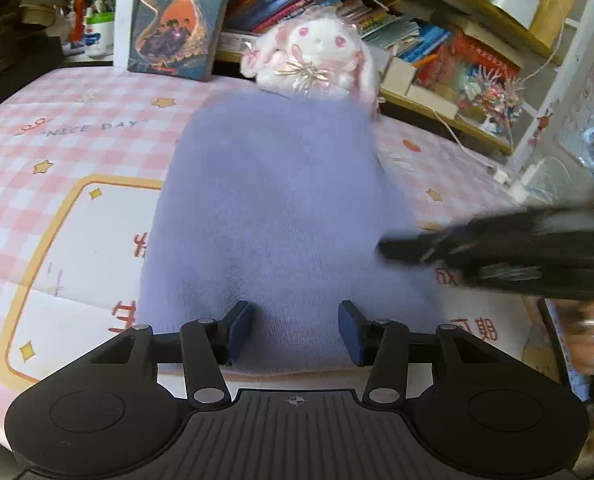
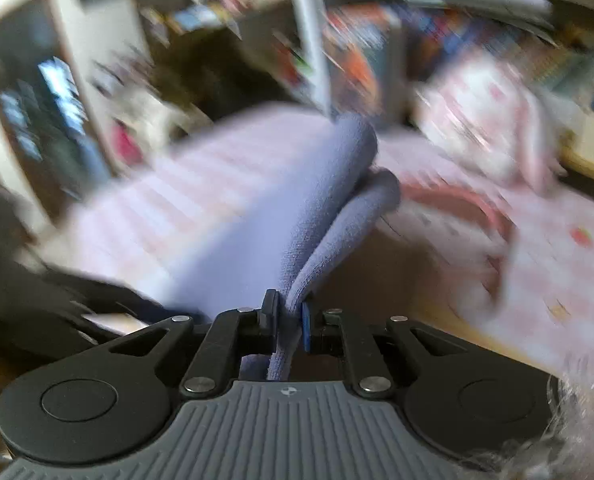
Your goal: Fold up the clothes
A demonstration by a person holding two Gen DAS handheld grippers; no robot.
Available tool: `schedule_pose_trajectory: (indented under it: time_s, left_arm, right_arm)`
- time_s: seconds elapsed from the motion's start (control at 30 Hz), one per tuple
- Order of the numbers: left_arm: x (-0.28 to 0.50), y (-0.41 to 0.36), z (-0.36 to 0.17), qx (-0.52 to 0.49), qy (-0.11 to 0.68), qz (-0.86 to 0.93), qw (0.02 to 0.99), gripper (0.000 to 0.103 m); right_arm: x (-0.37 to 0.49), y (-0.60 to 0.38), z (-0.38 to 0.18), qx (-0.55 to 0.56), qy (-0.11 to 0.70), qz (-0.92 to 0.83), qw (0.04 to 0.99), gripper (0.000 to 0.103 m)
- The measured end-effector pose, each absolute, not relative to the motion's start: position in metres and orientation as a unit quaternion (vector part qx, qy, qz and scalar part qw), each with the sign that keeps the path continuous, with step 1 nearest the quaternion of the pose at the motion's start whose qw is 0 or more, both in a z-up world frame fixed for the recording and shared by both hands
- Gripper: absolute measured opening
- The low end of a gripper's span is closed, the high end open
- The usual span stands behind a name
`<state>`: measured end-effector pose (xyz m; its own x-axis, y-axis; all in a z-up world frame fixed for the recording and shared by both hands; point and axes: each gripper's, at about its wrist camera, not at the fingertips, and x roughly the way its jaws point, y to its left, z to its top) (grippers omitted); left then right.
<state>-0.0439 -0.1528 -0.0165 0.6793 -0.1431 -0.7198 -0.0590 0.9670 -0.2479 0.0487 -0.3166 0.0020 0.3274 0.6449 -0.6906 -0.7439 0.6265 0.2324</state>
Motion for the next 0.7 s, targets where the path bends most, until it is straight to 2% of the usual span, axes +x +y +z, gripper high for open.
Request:
schedule_pose_trajectory:
  time_s: [0.07,0.13,0.17,0.2,0.23,0.33,0.37,0.4,0.43,0.47,0.57,0.6,0.7]
  left_arm:
    - [-0.045,-0.153,-0.016,-0.122,0.4,-0.024,0.908,0.05]
    - [-0.047,-0.151,-0.013,-0.122,0.397,-0.025,0.909,0.05]
    - [-0.049,-0.151,-0.01,-0.123,0.389,-0.021,0.913,0.05]
    - [-0.051,-0.15,-0.006,-0.123,0.38,-0.016,0.917,0.05]
    - [-0.052,-0.148,-0.002,-0.125,0.369,-0.013,0.921,0.05]
    - [-0.053,-0.142,0.004,-0.131,0.347,-0.003,0.929,0.049]
    - [-0.05,-0.142,0.002,-0.128,0.35,0.001,0.928,0.049]
    - [-0.048,-0.141,-0.001,-0.126,0.359,0.001,0.925,0.049]
    - [-0.047,-0.142,-0.004,-0.124,0.364,0.001,0.923,0.049]
    - [-0.046,-0.142,-0.008,-0.122,0.368,0.002,0.922,0.049]
    - [-0.044,-0.14,-0.014,-0.129,0.375,0.002,0.918,0.049]
    - [-0.043,-0.14,-0.015,-0.133,0.377,0.0,0.917,0.049]
    - [-0.043,-0.142,-0.015,-0.132,0.379,-0.001,0.916,0.049]
  right_arm:
    - [0.069,-0.321,-0.016,-0.02,0.449,0.4,0.799,0.017]
    - [0.081,-0.327,-0.016,0.031,0.468,0.401,0.787,0.026]
    - [0.085,-0.329,-0.016,0.051,0.471,0.403,0.783,0.039]
    - [0.089,-0.331,-0.015,0.067,0.47,0.405,0.782,0.046]
    - [0.092,-0.332,-0.015,0.082,0.469,0.405,0.781,0.046]
    - [0.098,-0.332,-0.014,0.1,0.468,0.394,0.785,0.046]
    - [0.096,-0.332,-0.011,0.096,0.46,0.394,0.79,0.041]
    - [0.095,-0.331,-0.009,0.091,0.452,0.394,0.795,0.025]
    - [0.094,-0.331,-0.007,0.086,0.445,0.393,0.8,0.016]
    - [0.093,-0.33,-0.004,0.081,0.437,0.393,0.805,0.013]
    - [0.072,-0.327,0.013,0.032,0.362,0.426,0.828,0.011]
    - [0.071,-0.324,0.013,0.017,0.359,0.423,0.832,0.011]
    - [0.09,-0.321,-0.019,0.015,0.434,0.376,0.819,0.012]
